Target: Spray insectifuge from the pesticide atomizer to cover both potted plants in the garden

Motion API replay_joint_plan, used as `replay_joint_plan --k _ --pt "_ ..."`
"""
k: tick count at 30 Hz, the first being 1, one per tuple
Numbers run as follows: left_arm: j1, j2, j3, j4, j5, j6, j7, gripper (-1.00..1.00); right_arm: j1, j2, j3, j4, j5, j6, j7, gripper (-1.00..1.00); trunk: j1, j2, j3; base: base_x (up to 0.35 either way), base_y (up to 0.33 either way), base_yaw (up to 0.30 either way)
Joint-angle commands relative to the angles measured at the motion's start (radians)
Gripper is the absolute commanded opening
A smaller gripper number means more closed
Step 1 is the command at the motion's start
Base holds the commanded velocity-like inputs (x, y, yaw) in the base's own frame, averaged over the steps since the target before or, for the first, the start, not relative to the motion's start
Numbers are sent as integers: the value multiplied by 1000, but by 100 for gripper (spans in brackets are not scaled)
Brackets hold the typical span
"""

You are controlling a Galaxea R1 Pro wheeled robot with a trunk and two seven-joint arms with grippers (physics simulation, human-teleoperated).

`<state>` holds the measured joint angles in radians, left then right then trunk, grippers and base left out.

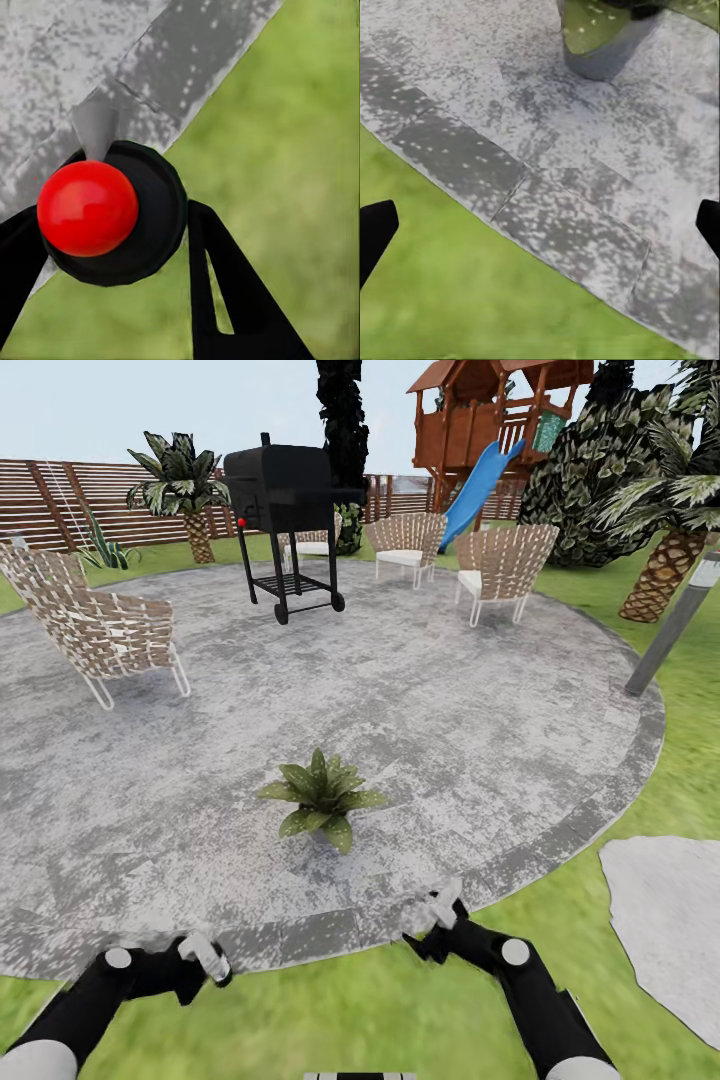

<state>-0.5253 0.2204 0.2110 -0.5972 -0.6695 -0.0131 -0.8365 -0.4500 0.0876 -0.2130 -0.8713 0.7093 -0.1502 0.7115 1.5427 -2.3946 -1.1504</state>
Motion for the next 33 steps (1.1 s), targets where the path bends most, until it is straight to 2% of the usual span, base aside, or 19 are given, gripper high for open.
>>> replay_joint_plan --k 1,3,4,5,6,7,10,11,14,16,18,22,26,29,33 --pt "-1 -1 34 41 33 -40 53 -100 0 -3 -54 11 9 -8 -33 100 0 0 -1 0 0 0" --pt "0 -1 83 185 125 -139 248 -100 2 -9 -229 84 10 -11 -113 100 0 0 -1 0 0 0" --pt "0 -2 90 238 155 -166 319 -100 2 -10 -293 116 10 -14 -136 100 0 0 -1 0 0 0" --pt "1 -6 96 319 202 -213 428 -100 2 -12 -393 161 12 -32 -176 100 0 0 -1 0 0 0" --pt "1 -11 99 364 229 -250 490 -100 2 -16 -454 182 13 -51 -204 100 0 0 -1 0 0 0" --pt "4 -23 102 430 266 -323 582 -100 3 -29 -561 213 14 -98 -264 100 0 0 -1 0 0 0" --pt "23 -51 103 476 290 -394 670 -100 12 -41 -693 248 15 -185 -366 100 0 0 -1 0 0 0" --pt "33 -56 104 480 296 -403 687 -100 22 -42 -721 254 15 -216 -392 100 0 0 -1 0 0 0" --pt "56 -66 107 486 337 -415 725 -100 59 -45 -782 264 16 -294 -452 100 0 0 -1 0 0 0" --pt "63 -73 107 487 376 -417 738 -100 84 -46 -808 286 16 -319 -469 100 0 0 -1 0 0 0" --pt "75 -75 105 488 391 -418 741 -100 97 -46 -818 315 16 -329 -473 100 0 0 -1 0 0 0" --pt "81 -76 101 489 392 -416 740 -100 100 -45 -821 323 16 -331 -474 100 0 0 -1 0 0 0" --pt "82 -92 103 489 399 -416 742 -100 100 -39 -818 322 14 -333 -479 100 0 0 -1 0 0 0" --pt "82 -89 105 489 396 -416 743 -100 100 -36 -815 316 20 -333 -478 100 0 0 -1 0 0 0" --pt "82 -85 105 488 395 -418 742 -100 100 -43 -828 312 8 -332 -481 100 0 0 0 0 0 -75"
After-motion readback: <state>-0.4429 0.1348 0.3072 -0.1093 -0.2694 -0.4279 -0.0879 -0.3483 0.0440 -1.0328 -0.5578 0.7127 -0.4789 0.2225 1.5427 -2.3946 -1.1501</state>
